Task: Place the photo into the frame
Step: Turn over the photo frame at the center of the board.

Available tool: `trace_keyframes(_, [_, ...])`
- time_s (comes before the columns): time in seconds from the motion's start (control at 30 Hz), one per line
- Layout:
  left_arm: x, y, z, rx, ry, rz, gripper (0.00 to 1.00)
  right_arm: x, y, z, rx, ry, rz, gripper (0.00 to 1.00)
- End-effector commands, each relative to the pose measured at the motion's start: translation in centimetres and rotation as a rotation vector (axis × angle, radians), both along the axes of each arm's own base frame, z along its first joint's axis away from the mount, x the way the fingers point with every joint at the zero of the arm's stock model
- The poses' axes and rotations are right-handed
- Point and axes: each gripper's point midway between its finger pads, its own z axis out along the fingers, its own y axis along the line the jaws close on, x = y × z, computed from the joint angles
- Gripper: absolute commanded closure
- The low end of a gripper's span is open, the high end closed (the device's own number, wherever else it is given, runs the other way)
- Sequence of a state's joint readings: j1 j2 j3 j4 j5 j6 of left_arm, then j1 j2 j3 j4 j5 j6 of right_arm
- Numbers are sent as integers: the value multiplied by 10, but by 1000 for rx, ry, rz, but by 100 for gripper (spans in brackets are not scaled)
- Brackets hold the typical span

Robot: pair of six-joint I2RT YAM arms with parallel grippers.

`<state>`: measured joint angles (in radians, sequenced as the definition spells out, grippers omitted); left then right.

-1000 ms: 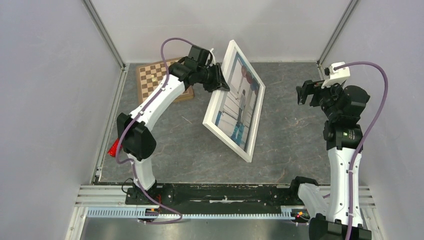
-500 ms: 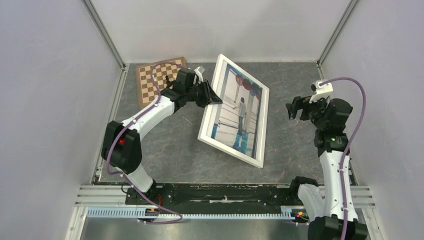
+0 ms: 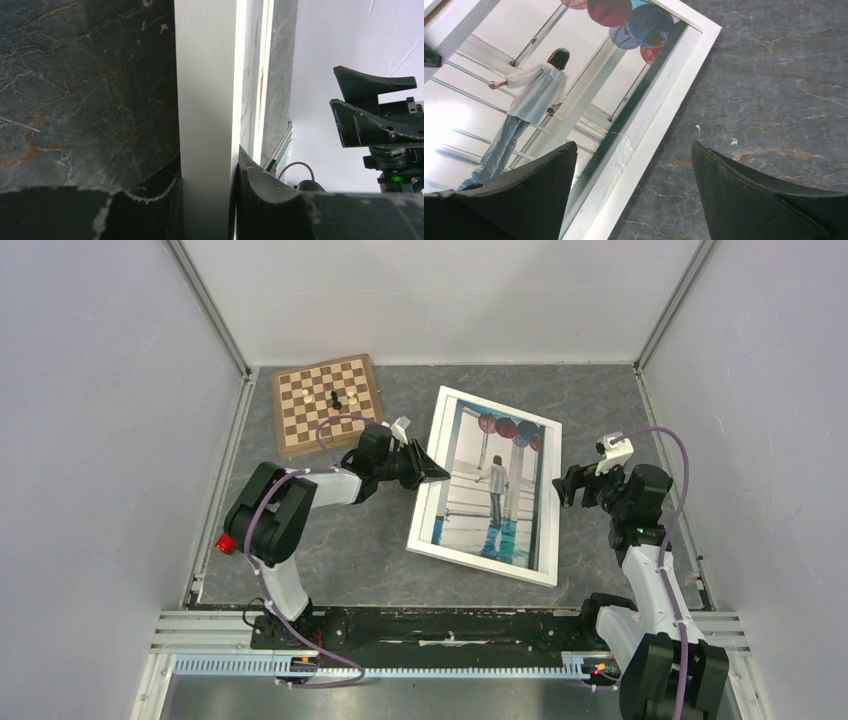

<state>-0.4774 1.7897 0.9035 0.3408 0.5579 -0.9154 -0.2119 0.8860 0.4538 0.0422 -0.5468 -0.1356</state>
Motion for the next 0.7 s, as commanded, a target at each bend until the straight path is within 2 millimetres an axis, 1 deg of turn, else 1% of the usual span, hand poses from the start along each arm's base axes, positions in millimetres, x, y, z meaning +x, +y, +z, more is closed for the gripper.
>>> trace_keyframes(0.0, [14, -2, -21, 1, -68, 29, 81, 9, 4, 9, -34, -111, 51, 13])
trace_keyframes(0.07, [14, -2, -34, 9, -46, 31, 79, 9, 5, 8, -36, -110, 58, 13])
trace_keyframes(0.2, [10, 0, -66, 41, 28, 41, 74, 8, 5, 8, -47, -111, 60, 13])
trace_keyframes(0.3, [5, 4, -85, 69, 77, 53, 70, 7, 5, 6, -47, -107, 59, 13])
trace_keyframes(0.37, [3, 6, -92, 81, 97, 56, 66, 7, 4, 5, -47, -102, 58, 13])
trace_keyframes(0.5, [0, 10, -102, 112, 121, 61, 56, 7, 4, 4, -53, -100, 56, 13])
trace_keyframes(0.67, [-3, 12, -110, 135, 142, 56, 50, 7, 2, 2, -57, -91, 53, 13])
